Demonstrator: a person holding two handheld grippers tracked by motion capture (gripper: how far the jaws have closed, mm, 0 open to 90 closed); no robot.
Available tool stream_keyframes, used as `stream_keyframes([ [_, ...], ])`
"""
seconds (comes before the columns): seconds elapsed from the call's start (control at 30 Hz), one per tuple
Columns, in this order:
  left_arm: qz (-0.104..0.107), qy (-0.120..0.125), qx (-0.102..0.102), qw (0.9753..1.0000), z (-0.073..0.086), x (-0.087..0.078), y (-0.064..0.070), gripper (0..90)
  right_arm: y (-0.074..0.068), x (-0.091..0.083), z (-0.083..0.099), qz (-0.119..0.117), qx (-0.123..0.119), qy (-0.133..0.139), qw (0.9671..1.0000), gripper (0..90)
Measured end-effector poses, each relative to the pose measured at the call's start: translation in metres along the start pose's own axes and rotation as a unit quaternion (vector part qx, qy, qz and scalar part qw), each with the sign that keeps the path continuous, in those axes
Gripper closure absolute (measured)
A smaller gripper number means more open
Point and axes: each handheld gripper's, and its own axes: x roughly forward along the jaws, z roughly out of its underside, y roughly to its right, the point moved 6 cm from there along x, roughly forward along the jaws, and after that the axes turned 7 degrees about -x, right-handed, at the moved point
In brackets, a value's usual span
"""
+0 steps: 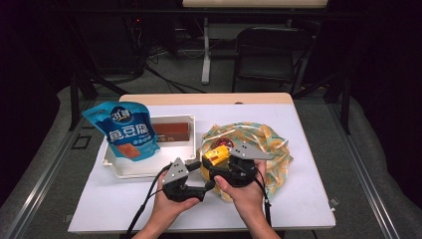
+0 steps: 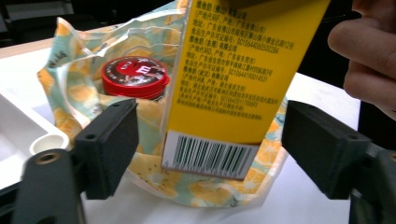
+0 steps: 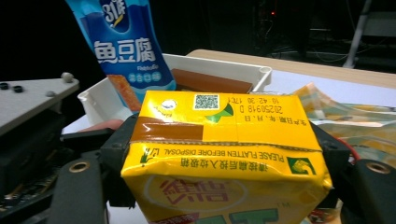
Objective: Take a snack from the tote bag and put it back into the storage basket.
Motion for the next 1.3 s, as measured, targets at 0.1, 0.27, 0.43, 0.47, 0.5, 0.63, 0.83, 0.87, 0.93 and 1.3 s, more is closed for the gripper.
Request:
stream_keyframes([
  [0.1,0.009,-0.002,-0.001,1.0000,0.000,0.000,0.001,28.4,-0.006,0.000,0.000,-0.009,-0.002,-0.004,1.0000,28.4],
  [0.27,-0.001,0.000,-0.001,1.0000,0.000,-0.001,0.001,35.4,-0.015,0.002,0.000,-0.017,-0.006,-0.008,0.9998,28.3],
  [0.43,-0.001,0.002,-0.005,1.0000,-0.002,-0.003,0.000,35.1,-0.024,0.004,0.001,-0.024,-0.011,-0.013,0.9996,28.3],
  [0.47,0.004,0.000,-0.007,1.0000,-0.002,-0.003,-0.001,34.5,-0.026,0.004,0.001,-0.027,-0.008,-0.013,0.9995,28.3],
  [0.5,0.011,-0.005,-0.006,0.9999,-0.002,-0.004,-0.001,34.6,-0.026,0.005,0.002,-0.027,-0.010,-0.014,0.9995,28.3],
  [0.63,0.002,0.003,-0.004,1.0000,-0.001,-0.003,0.000,38.4,-0.028,0.005,0.002,-0.028,-0.008,-0.014,0.9995,28.3],
  [0.83,0.007,0.001,-0.003,1.0000,-0.001,-0.003,0.000,41.5,-0.028,0.005,0.002,-0.027,-0.001,-0.013,0.9996,28.3],
  [0.87,0.007,0.000,-0.002,1.0000,-0.001,-0.003,0.000,41.5,-0.028,0.005,0.002,-0.027,-0.004,-0.015,0.9995,28.3],
  [0.93,0.008,0.000,-0.003,1.0000,-0.001,-0.003,0.000,41.5,-0.029,0.006,0.003,-0.030,-0.003,-0.018,0.9994,28.3],
  [1.3,0.011,-0.009,0.006,0.9999,0.003,-0.007,-0.002,50.1,-0.029,0.011,0.007,-0.046,0.008,-0.023,0.9986,18.1],
])
